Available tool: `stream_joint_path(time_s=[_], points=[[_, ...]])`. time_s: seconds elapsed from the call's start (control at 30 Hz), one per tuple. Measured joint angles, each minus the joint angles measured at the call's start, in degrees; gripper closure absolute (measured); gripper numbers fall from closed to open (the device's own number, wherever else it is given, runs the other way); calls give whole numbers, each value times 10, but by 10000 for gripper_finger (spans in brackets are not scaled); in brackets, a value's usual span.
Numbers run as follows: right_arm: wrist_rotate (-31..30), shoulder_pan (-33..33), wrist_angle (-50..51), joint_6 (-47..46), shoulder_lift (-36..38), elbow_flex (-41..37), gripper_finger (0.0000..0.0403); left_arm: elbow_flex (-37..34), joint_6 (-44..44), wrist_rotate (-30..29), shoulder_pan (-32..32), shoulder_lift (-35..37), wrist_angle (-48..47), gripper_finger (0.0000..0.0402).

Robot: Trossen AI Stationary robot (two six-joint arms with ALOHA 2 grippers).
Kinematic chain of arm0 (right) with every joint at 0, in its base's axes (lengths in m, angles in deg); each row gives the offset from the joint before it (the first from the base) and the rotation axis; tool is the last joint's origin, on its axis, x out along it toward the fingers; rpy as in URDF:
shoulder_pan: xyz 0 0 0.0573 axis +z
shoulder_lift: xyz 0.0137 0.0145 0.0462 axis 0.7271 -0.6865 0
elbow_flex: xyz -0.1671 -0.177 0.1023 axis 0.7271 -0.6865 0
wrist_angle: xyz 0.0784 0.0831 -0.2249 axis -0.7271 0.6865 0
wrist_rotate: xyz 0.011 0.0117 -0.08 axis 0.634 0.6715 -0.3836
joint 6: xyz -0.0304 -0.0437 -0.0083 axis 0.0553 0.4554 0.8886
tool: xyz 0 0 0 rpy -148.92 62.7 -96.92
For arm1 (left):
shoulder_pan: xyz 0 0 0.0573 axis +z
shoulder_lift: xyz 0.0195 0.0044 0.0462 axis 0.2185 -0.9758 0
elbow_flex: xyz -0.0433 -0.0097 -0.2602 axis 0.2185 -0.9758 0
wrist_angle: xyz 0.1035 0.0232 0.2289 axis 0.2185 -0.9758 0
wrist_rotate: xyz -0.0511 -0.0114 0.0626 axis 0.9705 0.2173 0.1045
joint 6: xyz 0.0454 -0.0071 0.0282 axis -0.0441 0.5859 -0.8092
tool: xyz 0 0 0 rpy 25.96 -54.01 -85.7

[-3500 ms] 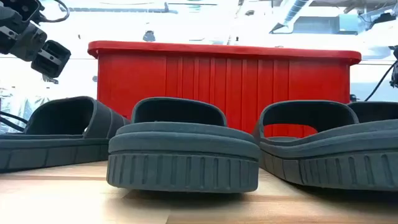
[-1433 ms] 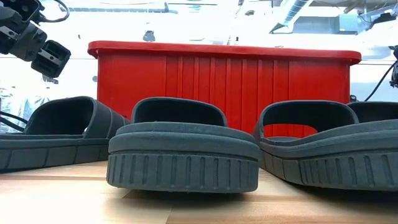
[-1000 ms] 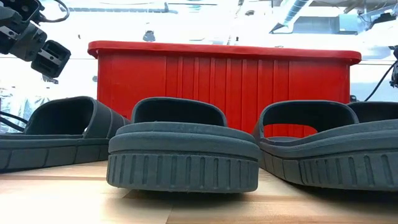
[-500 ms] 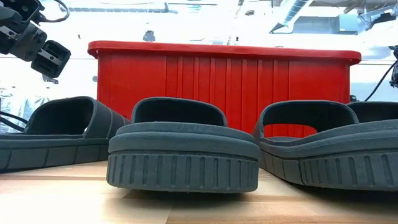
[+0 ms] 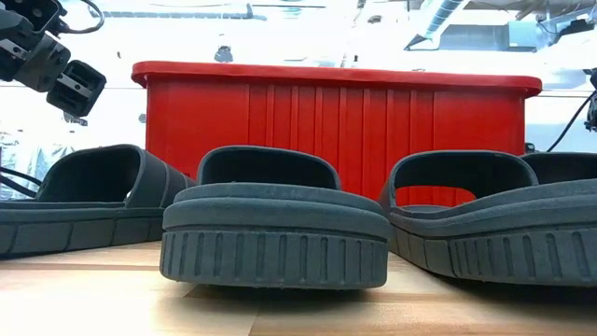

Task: Pick and place slides into bin

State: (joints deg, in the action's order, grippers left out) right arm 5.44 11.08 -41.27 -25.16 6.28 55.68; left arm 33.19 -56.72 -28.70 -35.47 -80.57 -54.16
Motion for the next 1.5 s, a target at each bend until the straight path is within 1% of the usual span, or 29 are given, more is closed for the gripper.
stream_joint_path(time_s=[1.17, 1.4, 1.5], points=[[0, 0, 0, 0, 0, 0, 342, 0, -1, -1, 0, 0, 1, 308], [0, 0, 0, 0, 0, 0, 342, -3, -16, -70, 0, 0, 20, 308], [0, 0, 0, 0, 0, 0, 342, -3, -16, -82, 0, 0, 18, 308]])
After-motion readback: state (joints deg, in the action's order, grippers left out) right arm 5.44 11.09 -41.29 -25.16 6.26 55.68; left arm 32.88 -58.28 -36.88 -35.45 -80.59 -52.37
